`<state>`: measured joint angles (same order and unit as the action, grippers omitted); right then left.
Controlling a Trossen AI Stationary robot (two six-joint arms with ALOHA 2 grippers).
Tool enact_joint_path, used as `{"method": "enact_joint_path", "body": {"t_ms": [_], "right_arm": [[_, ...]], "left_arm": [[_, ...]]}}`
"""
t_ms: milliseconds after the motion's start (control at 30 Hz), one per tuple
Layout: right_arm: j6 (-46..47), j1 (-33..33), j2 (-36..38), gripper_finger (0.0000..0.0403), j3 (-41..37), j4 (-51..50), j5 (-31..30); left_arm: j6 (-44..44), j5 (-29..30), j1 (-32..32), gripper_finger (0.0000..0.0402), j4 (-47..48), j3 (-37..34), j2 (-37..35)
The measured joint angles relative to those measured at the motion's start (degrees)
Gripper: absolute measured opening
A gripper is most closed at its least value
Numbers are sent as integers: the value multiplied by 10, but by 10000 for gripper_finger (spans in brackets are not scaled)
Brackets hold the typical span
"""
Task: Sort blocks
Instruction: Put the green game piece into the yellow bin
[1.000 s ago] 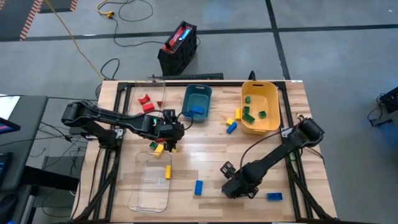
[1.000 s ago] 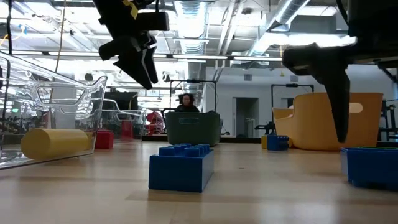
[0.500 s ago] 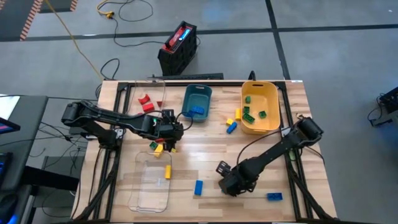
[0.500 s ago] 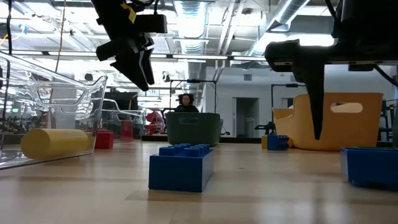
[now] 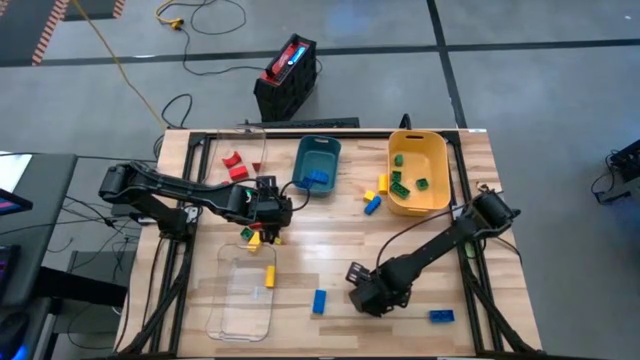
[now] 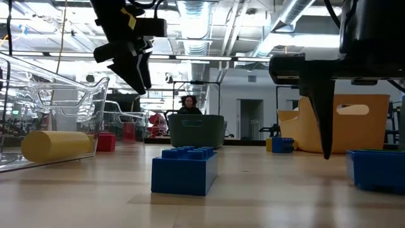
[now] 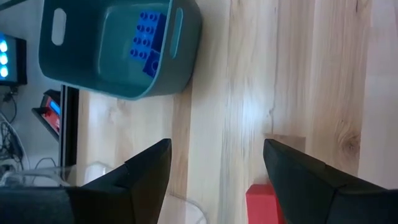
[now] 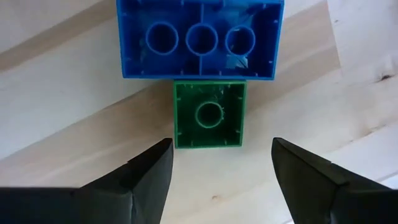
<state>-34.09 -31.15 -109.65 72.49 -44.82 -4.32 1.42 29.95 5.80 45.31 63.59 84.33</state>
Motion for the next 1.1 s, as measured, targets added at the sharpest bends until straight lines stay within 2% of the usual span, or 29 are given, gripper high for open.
{"method": "enact_joint_path", "body": {"t_ms": [433,767,967,1100], "right_arm": [[0,-31,0,191,0,5,2],[28,-31,2,148,0,-7,-4],[93,0,44,122,0,-92,-44],[147,35,105,121,0,-165,-113]], "left_arm": [[-3,1,-4,248,8,0,0],[-1,2,-7,248,8,0,0],[-4,1,-7,248,-6,0,0],[-2,-3,-7,248,-23,0,0]]}}
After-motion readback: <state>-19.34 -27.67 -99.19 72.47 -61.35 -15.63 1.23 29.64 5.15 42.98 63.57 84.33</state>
